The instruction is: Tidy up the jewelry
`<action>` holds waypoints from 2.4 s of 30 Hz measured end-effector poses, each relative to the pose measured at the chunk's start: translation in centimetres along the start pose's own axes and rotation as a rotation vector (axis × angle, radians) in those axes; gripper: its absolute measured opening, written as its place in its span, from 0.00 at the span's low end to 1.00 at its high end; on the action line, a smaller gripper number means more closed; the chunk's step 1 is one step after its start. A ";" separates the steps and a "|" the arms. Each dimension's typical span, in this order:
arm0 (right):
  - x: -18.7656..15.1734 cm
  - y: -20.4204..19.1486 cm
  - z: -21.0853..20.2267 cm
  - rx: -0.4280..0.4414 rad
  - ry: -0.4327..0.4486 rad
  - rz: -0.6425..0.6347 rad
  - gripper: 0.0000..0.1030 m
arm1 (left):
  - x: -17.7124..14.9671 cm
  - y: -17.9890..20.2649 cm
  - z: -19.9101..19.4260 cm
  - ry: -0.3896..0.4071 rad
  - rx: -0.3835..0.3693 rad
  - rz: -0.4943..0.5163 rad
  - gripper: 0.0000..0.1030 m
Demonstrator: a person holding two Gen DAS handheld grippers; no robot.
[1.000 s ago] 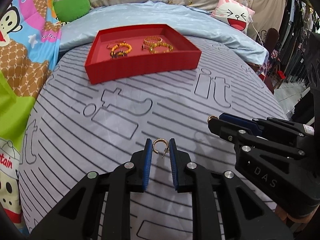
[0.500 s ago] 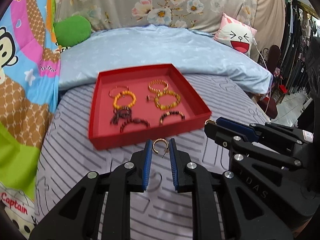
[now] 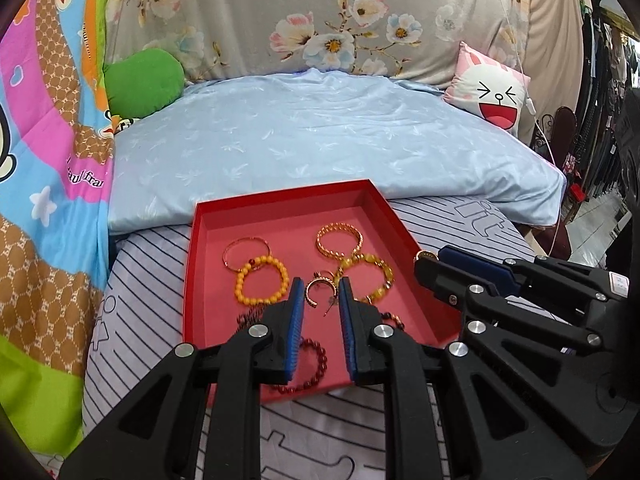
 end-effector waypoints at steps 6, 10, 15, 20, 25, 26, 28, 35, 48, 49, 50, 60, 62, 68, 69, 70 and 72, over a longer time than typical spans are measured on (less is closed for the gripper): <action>1.3 0.4 2.7 0.002 -0.020 0.015 0.15 | 1.1 -0.9 2.2 -0.004 0.009 -0.007 0.17; 2.1 0.6 4.5 0.004 -0.034 0.023 0.15 | 1.6 -1.7 3.9 -0.014 0.005 -0.024 0.17; 2.6 0.7 6.3 0.004 -0.052 0.026 0.15 | 1.9 -2.4 5.6 -0.026 0.013 -0.025 0.17; 2.8 1.1 7.8 0.001 -0.068 0.035 0.15 | 2.1 -2.5 6.9 -0.031 0.007 -0.018 0.17; 2.9 1.5 8.7 -0.001 -0.077 0.044 0.15 | 2.2 -2.6 8.0 -0.036 0.000 -0.019 0.17; 2.9 1.6 8.9 0.000 -0.080 0.046 0.15 | 2.3 -2.6 8.2 -0.037 0.000 -0.018 0.17; 2.9 1.7 9.2 -0.001 -0.086 0.047 0.15 | 2.2 -2.6 8.5 -0.040 0.000 -0.014 0.17; 2.8 1.6 10.0 -0.002 -0.096 0.048 0.15 | 2.0 -2.9 9.1 -0.050 0.000 -0.022 0.17; 2.8 1.5 10.6 -0.007 -0.104 0.050 0.15 | 2.0 -3.3 9.7 -0.056 0.015 -0.022 0.18; 2.8 1.5 10.7 -0.008 -0.101 0.051 0.15 | 2.0 -3.3 9.8 -0.058 0.018 -0.024 0.21; 2.8 1.5 10.7 -0.010 -0.097 0.050 0.16 | 2.0 -3.3 9.8 -0.059 0.022 -0.026 0.24; 2.4 1.6 10.2 -0.037 -0.090 0.046 0.19 | 1.7 -3.2 9.6 -0.069 0.059 -0.031 0.30; 2.3 1.6 9.9 -0.041 -0.086 0.043 0.19 | 1.7 -3.2 9.3 -0.070 0.059 -0.035 0.31; 2.0 1.6 7.9 -0.063 -0.060 0.044 0.26 | 1.6 -3.3 7.8 -0.075 0.053 -0.066 0.39; 2.0 1.7 7.5 -0.068 -0.057 0.047 0.27 | 1.5 -3.3 7.5 -0.074 0.059 -0.069 0.41; 1.8 1.7 7.0 -0.070 -0.053 0.050 0.28 | 1.4 -3.3 7.0 -0.071 0.070 -0.073 0.45; 1.6 1.9 6.2 -0.078 -0.046 0.057 0.31 | 1.1 -3.3 6.2 -0.071 0.094 -0.082 0.52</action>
Point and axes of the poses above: each gripper's, at about its wrist camera, not at the fingertips, and z roughly the way its jaws point, y to its right, x to its top, the point moved 1 cm from there along z, roughly the way its jaws point, and after that the axes turned 8 degrees about z, right-handed, at the moved point
